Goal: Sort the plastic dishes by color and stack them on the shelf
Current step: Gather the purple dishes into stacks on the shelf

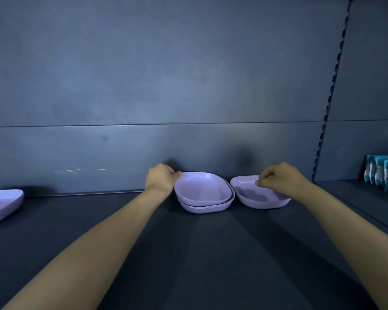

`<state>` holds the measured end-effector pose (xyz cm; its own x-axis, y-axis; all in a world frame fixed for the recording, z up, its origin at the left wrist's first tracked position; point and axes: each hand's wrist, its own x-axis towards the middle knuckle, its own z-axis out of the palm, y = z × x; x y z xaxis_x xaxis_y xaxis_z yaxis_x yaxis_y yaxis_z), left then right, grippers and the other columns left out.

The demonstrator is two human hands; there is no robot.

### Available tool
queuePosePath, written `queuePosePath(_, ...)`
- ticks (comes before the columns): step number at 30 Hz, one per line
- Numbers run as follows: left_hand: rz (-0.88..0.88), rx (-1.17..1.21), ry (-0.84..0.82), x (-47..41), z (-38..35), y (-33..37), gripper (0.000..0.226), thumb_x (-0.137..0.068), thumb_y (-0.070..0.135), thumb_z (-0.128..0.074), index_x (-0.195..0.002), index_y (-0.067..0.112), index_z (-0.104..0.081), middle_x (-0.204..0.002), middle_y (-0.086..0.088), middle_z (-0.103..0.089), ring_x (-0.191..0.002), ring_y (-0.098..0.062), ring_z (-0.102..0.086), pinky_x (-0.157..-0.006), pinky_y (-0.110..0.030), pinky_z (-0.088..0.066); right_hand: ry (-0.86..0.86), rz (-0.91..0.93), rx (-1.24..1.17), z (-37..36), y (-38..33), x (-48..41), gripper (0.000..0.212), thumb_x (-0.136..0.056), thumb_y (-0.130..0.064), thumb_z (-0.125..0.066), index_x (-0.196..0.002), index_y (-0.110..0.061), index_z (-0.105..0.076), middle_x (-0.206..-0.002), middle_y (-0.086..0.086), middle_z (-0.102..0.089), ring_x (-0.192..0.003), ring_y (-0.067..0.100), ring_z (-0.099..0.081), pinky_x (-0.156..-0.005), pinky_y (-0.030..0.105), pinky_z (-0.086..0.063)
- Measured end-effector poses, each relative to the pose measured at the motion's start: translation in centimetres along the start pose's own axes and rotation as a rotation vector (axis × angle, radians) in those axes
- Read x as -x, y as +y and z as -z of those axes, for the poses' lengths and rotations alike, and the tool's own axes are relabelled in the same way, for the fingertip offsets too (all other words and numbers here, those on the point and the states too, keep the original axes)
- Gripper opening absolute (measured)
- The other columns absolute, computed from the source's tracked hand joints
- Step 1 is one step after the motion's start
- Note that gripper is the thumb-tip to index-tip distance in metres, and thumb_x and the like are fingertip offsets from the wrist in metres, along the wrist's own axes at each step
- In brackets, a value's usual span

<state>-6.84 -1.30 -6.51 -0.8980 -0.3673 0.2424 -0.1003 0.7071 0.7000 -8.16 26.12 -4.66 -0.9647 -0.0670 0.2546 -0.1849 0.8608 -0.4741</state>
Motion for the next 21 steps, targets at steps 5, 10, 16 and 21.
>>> queuePosePath(5, 0.014, -0.036, -0.014, 0.1, -1.5, -0.3, 0.031, -0.083, 0.027, -0.059, -0.06, 0.009, -0.05, -0.063, -0.007, -0.051, -0.065, -0.024, -0.041, -0.06, -0.026, -0.038, -0.009, 0.02, -0.008, 0.6, 0.9, -0.4, 0.02, -0.084, -0.022, -0.066, -0.098, -0.009, -0.071, -0.107, 0.004, -0.068, -0.088, 0.015, -0.053, -0.076, 0.023, -0.038)
queuePosePath(10, 0.089, -0.006, -0.102, 0.2, -1.4, -0.5, 0.046, -0.089, 0.033, -0.056, -0.052, 0.01, -0.041, -0.054, -0.007, -0.05, -0.06, -0.028, -0.057, -0.069, -0.03, -0.052, 0.015, -0.049, -0.007, 0.4, 1.9, -0.9, 0.044, -0.085, -0.025, -0.065, -0.117, 0.006, -0.059, -0.118, 0.017, -0.065, -0.111, 0.032, -0.058, -0.094, 0.036, -0.046)
queuePosePath(16, 0.261, 0.35, -0.281, 1.1, -1.0, -1.0, 0.032, -0.089, 0.028, -0.062, -0.073, 0.003, -0.051, -0.081, -0.01, -0.056, -0.063, -0.018, -0.059, -0.052, -0.022, -0.057, 0.108, -0.205, -0.094, -0.8, 3.5, -1.4, 0.048, -0.085, -0.023, -0.065, -0.116, 0.013, -0.057, -0.118, 0.027, -0.061, -0.11, 0.039, -0.057, -0.092, 0.043, -0.047)
queuePosePath(21, 0.359, 0.464, -0.317, 1.5, -0.9, -0.6, 0.022, -0.088, 0.015, -0.064, -0.074, 0.002, -0.053, -0.082, -0.008, -0.06, -0.067, -0.014, -0.058, -0.077, -0.029, -0.049, 0.033, -0.379, -0.175, -0.3, 4.8, -2.1, 0.036, -0.083, -0.028, -0.067, -0.062, -0.001, -0.055, -0.066, 0.014, -0.053, -0.065, 0.027, -0.053, -0.056, 0.028, -0.041)
